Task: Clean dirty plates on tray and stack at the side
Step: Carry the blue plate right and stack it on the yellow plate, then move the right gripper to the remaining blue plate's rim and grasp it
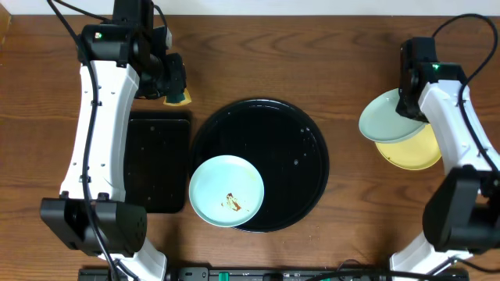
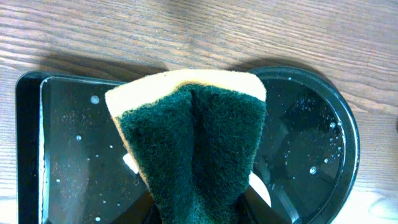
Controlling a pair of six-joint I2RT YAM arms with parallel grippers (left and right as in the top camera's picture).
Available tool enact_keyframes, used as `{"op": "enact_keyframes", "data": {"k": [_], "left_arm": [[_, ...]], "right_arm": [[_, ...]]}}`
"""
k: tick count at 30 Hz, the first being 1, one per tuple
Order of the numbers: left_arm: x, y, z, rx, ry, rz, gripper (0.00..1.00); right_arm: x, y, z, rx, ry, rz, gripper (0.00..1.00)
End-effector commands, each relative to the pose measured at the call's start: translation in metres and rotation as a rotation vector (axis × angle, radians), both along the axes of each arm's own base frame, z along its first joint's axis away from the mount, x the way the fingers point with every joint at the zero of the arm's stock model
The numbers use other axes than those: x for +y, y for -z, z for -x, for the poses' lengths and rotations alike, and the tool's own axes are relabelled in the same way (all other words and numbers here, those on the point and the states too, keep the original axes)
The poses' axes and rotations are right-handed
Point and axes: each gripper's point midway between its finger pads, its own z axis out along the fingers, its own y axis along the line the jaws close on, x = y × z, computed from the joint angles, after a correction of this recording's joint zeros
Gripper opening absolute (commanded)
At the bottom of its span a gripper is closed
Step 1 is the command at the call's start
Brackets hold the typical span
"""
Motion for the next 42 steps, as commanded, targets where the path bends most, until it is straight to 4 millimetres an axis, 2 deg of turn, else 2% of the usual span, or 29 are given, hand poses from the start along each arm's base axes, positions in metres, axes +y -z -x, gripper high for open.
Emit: {"op": "enact_keyframes", "data": {"k": [1,6,14,17,20,21,22,23,24,27,30,33,35,38,42], "left_arm": [[0.0,-0.002,0.0,-0.003,0.02,0.002,0.31],[0.0,-0.002,0.001,-0.001,0.02,0.002,0.31],[0.0,-0.002,0.001,-0.001,0.02,0.003,0.31],[0.0,-0.002,0.0,-0.001,0.02,0.003,0.31],[0.0,-0.002,0.0,-0.001,0.02,0.003,0.31],[0.0,-0.002,0.0,-0.001,0.02,0.003,0.31],[0.0,-0.002,0.0,-0.001,0.02,0.003,0.31],[0.0,-0.002,0.0,-0.001,0.02,0.002,0.31],[0.0,-0.002,0.0,-0.001,0.02,0.002,0.31],[0.003,-0.001,-0.001,-0.008,0.018,-0.018,0.31],[0.023,0.0,-0.003,-0.015,-0.019,-0.128,0.24],[0.038,0.0,-0.004,-0.014,-0.053,-0.183,0.24],[0.048,0.0,-0.003,-0.01,-0.084,-0.182,0.24],[0.066,0.002,0.0,0.008,-0.143,-0.173,0.24],[0.094,0.01,0.011,0.062,-0.216,-0.159,0.24]], "right_arm": [[-0.015,0.018,0.009,0.028,0.089,-0.002,0.02],[-0.037,0.034,0.019,0.058,0.17,-0.025,0.02],[-0.063,0.042,0.035,0.059,0.272,-0.095,0.02],[-0.061,0.044,0.035,0.06,0.274,-0.114,0.01],[-0.048,0.049,0.03,0.05,0.256,-0.178,0.02],[-0.043,0.05,0.028,0.049,0.246,-0.191,0.13],[-0.037,0.051,0.025,0.05,0.228,-0.209,0.31],[-0.03,0.052,0.021,0.054,0.193,-0.234,0.81],[-0.021,0.054,0.018,0.057,0.16,-0.262,0.94],[0.018,0.06,0.005,0.066,0.031,-0.379,0.89],[0.069,0.062,-0.006,0.09,-0.145,-0.477,0.9],[0.122,0.062,-0.007,0.133,-0.305,-0.486,0.96],[0.161,0.062,-0.004,0.162,-0.418,-0.477,0.99],[0.209,0.063,0.007,0.191,-0.509,-0.492,0.99],[0.27,0.062,0.034,0.242,-0.593,-0.641,0.96]]}}
